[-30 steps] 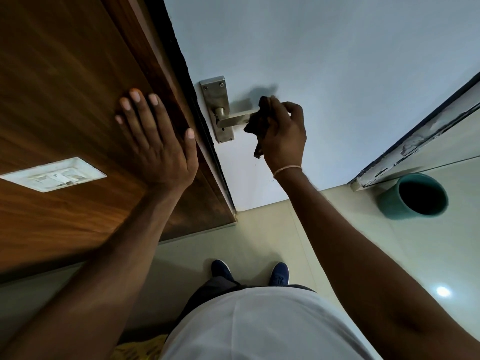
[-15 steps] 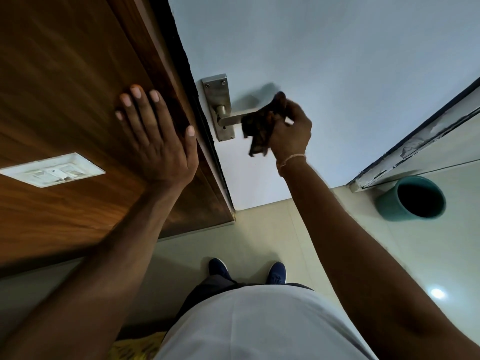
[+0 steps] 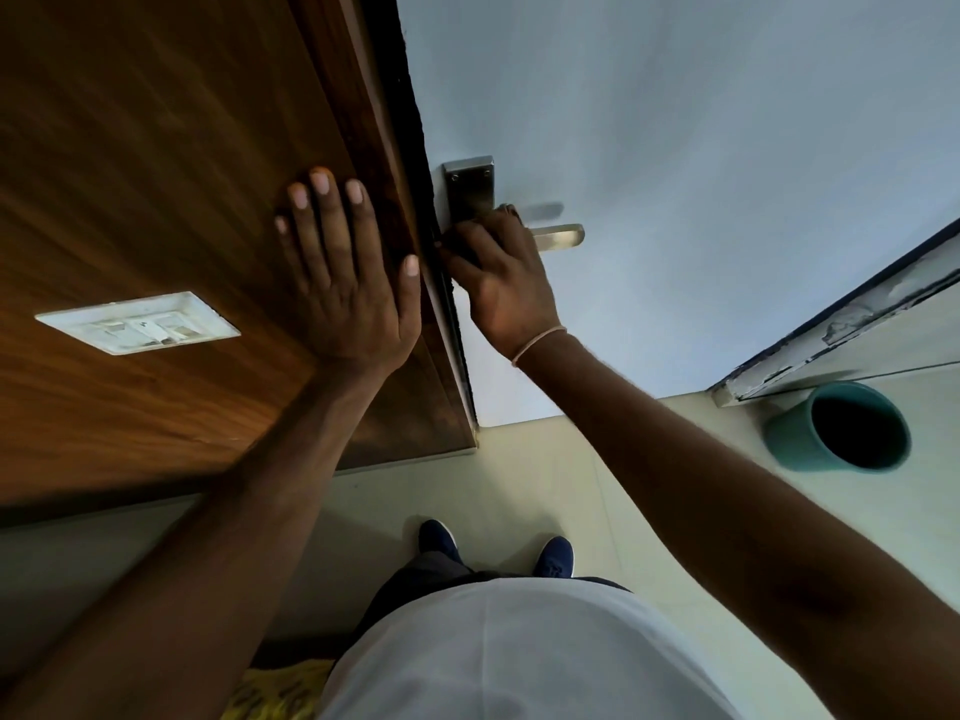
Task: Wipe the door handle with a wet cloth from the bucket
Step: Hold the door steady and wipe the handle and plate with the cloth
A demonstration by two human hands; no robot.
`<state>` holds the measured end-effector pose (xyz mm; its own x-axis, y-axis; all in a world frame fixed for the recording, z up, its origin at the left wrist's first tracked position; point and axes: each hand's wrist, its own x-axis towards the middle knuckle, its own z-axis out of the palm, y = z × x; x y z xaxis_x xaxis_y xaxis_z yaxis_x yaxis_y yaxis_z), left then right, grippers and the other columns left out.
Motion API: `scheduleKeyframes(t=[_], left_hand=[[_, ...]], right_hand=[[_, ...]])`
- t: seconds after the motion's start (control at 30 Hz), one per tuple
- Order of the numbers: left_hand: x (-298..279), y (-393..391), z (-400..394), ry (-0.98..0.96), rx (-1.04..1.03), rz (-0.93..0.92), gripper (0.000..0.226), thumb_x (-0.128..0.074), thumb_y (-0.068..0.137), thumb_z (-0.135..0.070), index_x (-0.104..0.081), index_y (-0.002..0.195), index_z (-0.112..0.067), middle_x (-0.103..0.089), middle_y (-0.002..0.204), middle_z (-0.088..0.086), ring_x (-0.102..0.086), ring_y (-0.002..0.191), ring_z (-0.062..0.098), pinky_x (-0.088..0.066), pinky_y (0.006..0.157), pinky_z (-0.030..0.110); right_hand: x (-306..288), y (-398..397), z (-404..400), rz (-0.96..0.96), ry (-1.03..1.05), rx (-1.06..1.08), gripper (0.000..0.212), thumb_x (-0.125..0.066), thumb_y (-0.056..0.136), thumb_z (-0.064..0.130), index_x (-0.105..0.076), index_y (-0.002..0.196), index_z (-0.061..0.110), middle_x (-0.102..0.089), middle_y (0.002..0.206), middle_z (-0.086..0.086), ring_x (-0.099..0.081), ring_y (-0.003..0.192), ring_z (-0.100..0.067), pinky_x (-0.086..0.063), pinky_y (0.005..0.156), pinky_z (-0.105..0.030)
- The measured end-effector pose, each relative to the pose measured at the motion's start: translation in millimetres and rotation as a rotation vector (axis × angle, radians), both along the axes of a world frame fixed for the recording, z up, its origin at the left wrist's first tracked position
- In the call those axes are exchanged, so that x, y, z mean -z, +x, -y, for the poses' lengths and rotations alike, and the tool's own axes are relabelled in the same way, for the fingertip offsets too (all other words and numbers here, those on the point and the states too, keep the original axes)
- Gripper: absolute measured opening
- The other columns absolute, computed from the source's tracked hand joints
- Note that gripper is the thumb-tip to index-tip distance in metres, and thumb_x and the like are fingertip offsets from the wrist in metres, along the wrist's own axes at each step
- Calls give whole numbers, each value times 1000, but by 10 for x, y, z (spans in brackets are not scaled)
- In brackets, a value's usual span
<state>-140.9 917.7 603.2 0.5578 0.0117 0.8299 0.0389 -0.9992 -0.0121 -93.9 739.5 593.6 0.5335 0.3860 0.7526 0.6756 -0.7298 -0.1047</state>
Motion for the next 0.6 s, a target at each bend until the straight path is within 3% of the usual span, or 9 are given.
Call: scheduleKeyframes(t=[0.17,0.33,0.5,0.6], left_hand=[[-2,-1,1,-8,6,7,75,-52,107,-38,-29,165,2,-39,165,32,-31,157,48,-21,133,61],[-13,-17,-31,-7,21,-6,74,-51,105,-38,-31,165,1,-40,166,31,-31,157,47,-22,133,61],[-13,-26,-37,-6,26,-25,76,-52,105,-39,-30,166,0,-38,167,30,-30,158,47,-22,134,61],[-7,-28,-39,-9,23,-20,75,-53,104,-38,-31,165,1,-39,166,31,-29,158,46,-22,133,60]], right_hand=[[27,86,311,87,-9,-51,30,-61,110,6,-77,132,17,-74,133,-12,-64,119,-36,-54,98,-44],[57,84,594,64,88,82,28,-56,112,12,-79,128,14,-77,127,-13,-69,114,-38,-53,94,-42],[-74,67,221,96,68,-10,21,-68,107,12,-81,123,13,-79,117,-11,-71,105,-38,-54,87,-42],[-87,110,62,85,9,-51,20,-70,107,14,-81,123,16,-78,118,-10,-72,112,-40,-53,86,-44]])
